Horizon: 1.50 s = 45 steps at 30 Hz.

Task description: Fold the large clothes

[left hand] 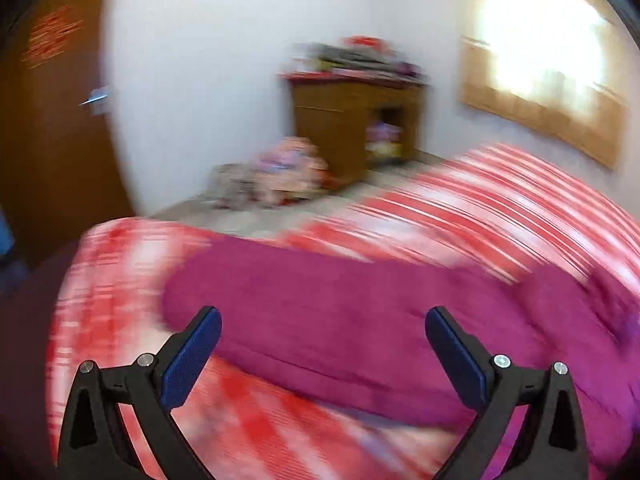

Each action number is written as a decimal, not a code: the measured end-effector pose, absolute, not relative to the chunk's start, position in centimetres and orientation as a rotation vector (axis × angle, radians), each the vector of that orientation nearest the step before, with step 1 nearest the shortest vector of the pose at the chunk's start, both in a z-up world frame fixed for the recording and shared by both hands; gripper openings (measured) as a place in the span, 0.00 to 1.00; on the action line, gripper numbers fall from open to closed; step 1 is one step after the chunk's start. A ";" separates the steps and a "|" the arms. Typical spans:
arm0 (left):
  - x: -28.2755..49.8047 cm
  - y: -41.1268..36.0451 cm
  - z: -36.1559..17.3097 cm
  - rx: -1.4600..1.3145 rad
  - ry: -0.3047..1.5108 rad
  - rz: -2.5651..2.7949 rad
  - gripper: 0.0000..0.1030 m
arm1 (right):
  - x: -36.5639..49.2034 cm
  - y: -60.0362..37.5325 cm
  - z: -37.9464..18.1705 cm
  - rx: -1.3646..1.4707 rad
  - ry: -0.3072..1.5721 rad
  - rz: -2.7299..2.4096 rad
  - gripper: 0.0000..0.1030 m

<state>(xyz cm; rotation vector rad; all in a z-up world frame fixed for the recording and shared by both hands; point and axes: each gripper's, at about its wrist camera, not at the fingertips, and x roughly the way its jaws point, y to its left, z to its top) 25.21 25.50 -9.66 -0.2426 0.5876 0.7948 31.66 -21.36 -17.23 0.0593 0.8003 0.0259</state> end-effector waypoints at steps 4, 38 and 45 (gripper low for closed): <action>24.5 34.0 -11.3 -0.382 0.678 0.980 0.99 | 31.7 -21.2 -17.3 0.052 0.801 0.020 0.47; 26.9 2.0 -3.5 -0.052 0.392 0.008 0.19 | 31.7 -21.2 -17.5 0.066 0.797 0.017 0.48; 27.4 -3.8 -11.1 -0.083 0.639 -0.176 0.19 | 31.6 -21.8 -17.4 0.091 0.795 0.035 0.50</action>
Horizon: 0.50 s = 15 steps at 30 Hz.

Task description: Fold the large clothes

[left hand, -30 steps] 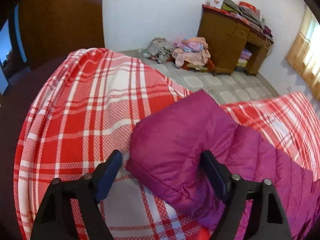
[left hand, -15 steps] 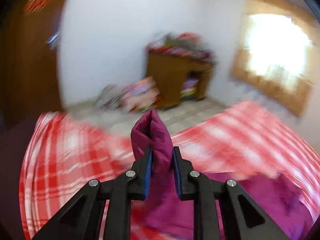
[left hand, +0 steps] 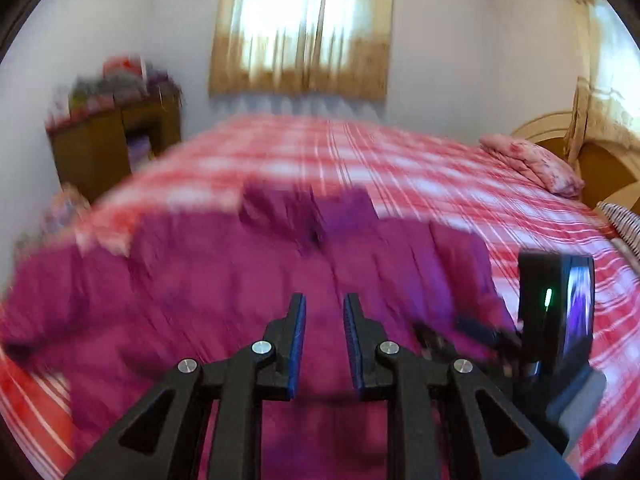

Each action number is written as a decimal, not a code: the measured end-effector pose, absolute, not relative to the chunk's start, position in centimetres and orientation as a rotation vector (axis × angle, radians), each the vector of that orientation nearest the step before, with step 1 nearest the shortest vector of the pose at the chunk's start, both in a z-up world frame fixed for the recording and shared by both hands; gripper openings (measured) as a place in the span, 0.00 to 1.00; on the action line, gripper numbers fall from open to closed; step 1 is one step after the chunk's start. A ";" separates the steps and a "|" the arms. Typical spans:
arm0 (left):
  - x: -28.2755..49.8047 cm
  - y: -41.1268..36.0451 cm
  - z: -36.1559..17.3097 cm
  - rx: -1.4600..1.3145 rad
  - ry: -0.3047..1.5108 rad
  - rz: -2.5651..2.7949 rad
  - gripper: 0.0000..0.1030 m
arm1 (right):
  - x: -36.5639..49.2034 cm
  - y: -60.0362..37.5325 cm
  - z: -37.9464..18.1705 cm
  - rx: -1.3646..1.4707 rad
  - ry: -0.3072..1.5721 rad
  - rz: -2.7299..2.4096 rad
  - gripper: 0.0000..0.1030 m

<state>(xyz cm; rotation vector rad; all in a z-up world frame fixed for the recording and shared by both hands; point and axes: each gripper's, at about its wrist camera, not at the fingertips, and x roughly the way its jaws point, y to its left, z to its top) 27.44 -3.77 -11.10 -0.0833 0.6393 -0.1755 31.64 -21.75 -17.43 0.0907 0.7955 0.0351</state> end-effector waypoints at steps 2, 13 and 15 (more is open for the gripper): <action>26.7 -2.3 -11.4 -0.131 0.663 -0.147 0.19 | 31.7 -21.7 -17.4 0.090 0.797 0.045 0.54; 19.1 14.9 -10.4 -0.254 0.544 0.307 0.83 | 30.7 -16.4 -13.3 0.087 0.737 0.180 0.67; 18.9 17.1 -11.2 -0.258 0.561 0.370 0.83 | 30.6 -13.3 -11.8 0.098 0.724 0.273 0.67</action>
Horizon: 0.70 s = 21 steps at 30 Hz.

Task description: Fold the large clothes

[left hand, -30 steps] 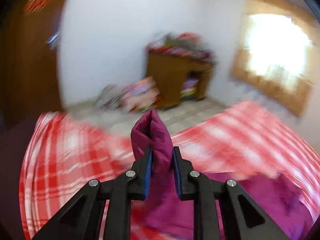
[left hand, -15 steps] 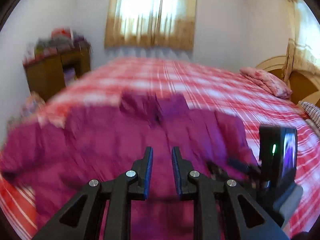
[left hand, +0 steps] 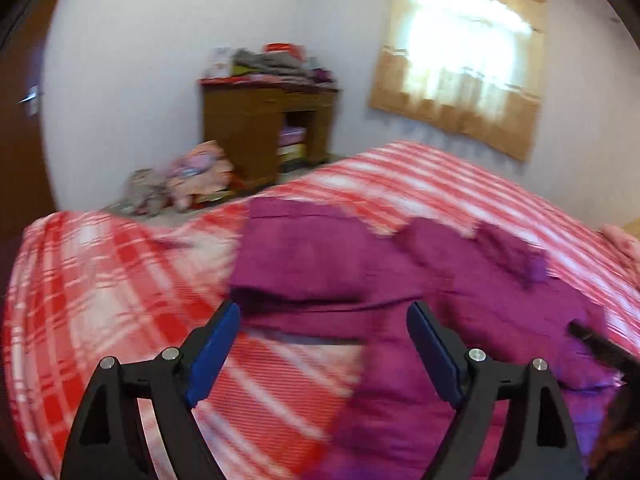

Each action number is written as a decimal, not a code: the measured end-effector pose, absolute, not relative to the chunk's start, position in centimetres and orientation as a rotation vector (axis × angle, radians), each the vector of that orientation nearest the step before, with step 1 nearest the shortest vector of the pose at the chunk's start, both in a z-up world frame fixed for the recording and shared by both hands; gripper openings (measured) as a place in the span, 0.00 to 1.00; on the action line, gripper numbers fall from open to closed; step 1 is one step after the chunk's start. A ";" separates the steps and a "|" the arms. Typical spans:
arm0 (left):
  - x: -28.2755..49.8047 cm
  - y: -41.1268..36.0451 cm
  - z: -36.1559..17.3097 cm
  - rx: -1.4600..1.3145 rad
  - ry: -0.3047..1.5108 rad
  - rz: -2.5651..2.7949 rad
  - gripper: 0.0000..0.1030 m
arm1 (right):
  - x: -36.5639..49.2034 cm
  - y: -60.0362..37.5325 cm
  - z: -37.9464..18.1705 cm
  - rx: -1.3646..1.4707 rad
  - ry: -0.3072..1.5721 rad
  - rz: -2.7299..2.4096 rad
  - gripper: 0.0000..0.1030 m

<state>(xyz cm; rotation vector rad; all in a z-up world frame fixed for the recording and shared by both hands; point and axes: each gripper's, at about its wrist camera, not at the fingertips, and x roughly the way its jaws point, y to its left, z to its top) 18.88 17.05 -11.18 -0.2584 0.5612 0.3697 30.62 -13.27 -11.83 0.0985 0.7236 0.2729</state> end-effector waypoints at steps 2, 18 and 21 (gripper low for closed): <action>18.7 18.8 -12.0 -0.267 0.570 0.409 0.83 | 30.7 -9.0 -10.7 0.086 0.717 0.384 0.67; 18.8 22.9 -16.6 -0.327 0.688 0.539 0.83 | 35.8 12.1 -14.8 0.021 0.908 0.682 0.48; 18.8 22.9 -16.7 -0.310 0.685 0.545 0.83 | 35.5 12.3 -15.0 -0.005 0.906 0.716 0.22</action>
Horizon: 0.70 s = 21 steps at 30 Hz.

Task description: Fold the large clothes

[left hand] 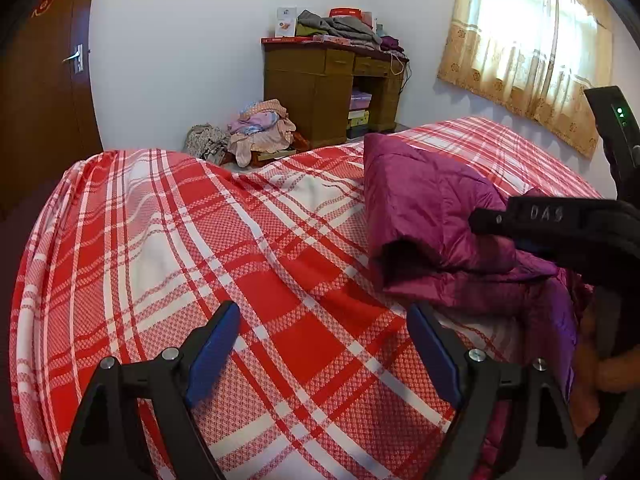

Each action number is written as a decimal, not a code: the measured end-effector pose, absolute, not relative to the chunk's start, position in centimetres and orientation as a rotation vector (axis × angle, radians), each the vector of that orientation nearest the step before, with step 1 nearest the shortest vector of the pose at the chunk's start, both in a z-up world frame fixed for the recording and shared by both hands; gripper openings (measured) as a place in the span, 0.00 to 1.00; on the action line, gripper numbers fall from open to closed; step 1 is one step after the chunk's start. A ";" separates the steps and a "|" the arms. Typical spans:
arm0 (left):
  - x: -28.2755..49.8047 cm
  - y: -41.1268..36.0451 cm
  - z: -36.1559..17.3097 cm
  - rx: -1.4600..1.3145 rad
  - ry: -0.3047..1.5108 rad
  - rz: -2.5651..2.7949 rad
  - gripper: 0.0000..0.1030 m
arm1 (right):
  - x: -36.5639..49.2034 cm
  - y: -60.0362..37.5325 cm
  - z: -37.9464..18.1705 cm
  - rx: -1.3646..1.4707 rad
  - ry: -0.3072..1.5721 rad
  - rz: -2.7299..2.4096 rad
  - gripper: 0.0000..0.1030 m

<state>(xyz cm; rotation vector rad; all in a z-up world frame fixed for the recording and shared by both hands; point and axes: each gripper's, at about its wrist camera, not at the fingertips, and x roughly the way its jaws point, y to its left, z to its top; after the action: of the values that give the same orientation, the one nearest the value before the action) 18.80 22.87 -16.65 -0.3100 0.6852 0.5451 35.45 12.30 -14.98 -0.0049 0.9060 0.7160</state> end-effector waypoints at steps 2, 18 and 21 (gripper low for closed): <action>18.8 22.7 -16.8 -0.293 0.688 0.551 0.83 | 34.5 12.2 -14.3 -0.028 0.875 0.718 0.14; 17.9 19.2 -11.6 -0.205 0.640 0.506 0.83 | 30.0 -3.3 -5.3 0.012 0.646 0.477 0.12; 18.5 17.8 -10.7 -0.161 0.622 0.476 0.83 | 30.1 -7.2 -6.7 0.024 0.676 0.386 0.12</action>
<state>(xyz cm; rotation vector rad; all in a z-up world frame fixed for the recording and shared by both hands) 18.52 17.84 -10.65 -0.1615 0.6224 0.4760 30.07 -7.24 -6.66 0.0235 0.6755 0.3859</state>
